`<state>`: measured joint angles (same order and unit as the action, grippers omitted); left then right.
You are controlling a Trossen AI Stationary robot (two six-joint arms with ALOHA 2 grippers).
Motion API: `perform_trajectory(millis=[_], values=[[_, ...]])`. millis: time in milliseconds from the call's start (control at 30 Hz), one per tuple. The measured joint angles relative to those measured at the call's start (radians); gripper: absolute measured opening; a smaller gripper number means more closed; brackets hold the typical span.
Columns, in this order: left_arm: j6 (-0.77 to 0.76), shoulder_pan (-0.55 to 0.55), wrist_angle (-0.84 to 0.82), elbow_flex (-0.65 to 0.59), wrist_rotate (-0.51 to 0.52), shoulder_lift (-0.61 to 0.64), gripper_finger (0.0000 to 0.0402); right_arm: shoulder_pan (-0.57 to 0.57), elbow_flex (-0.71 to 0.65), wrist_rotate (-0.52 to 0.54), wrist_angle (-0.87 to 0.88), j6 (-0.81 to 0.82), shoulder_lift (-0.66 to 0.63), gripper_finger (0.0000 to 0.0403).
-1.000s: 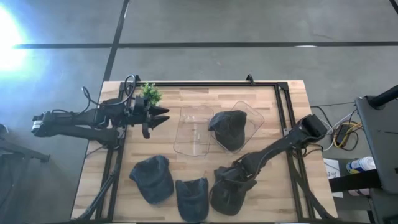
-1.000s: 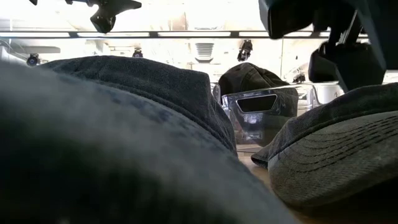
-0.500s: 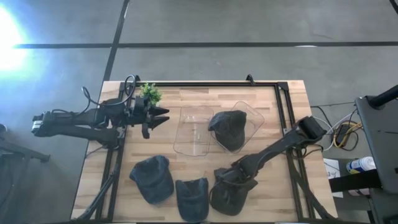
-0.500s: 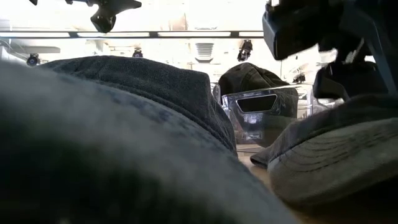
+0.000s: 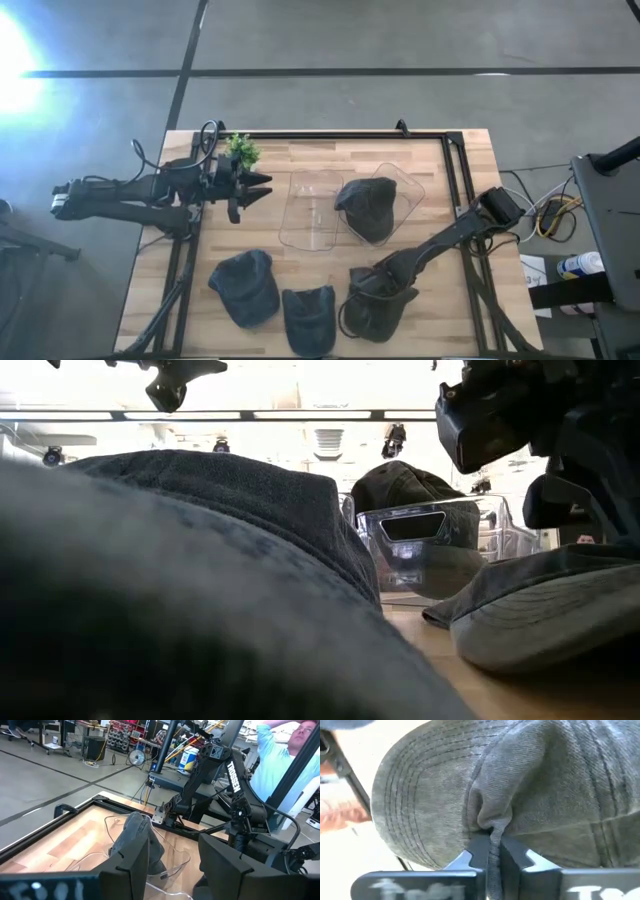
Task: Pick & Place hat
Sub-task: Put the black cap into the right transparent bin
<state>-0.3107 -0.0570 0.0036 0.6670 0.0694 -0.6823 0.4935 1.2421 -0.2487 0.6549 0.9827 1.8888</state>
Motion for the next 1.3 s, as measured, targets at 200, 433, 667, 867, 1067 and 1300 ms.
perform_trajectory(millis=[200, 433, 667, 867, 1067, 1300], values=[[0.002, 0.000, 0.000, 0.000, 0.001, 0.000, 0.0165, 0.019, 0.061, 0.090, 0.091, 0.054, -0.003, 0.0010], [0.002, 0.000, 0.000, 0.000, 0.001, 0.000, 0.0165, 0.043, 0.190, 0.181, 0.303, 0.089, -0.003, 0.0009], [0.002, 0.000, -0.006, 0.000, 0.002, 0.000, 0.0165, 0.059, 0.356, 0.271, 0.528, 0.122, -0.003, 0.0008], [0.004, 0.000, -0.005, 0.000, 0.002, 0.000, 0.0165, 0.066, 0.501, 0.279, 0.705, 0.144, -0.003, 0.0008], [0.004, 0.000, -0.006, 0.000, 0.002, 0.000, 0.0165, 0.069, 0.698, 0.280, 0.920, 0.156, -0.003, 0.0008], [0.005, 0.000, -0.014, 0.000, 0.002, -0.001, 0.0165, 0.076, 0.888, 0.426, 0.915, 0.174, -0.033, 0.0008]])
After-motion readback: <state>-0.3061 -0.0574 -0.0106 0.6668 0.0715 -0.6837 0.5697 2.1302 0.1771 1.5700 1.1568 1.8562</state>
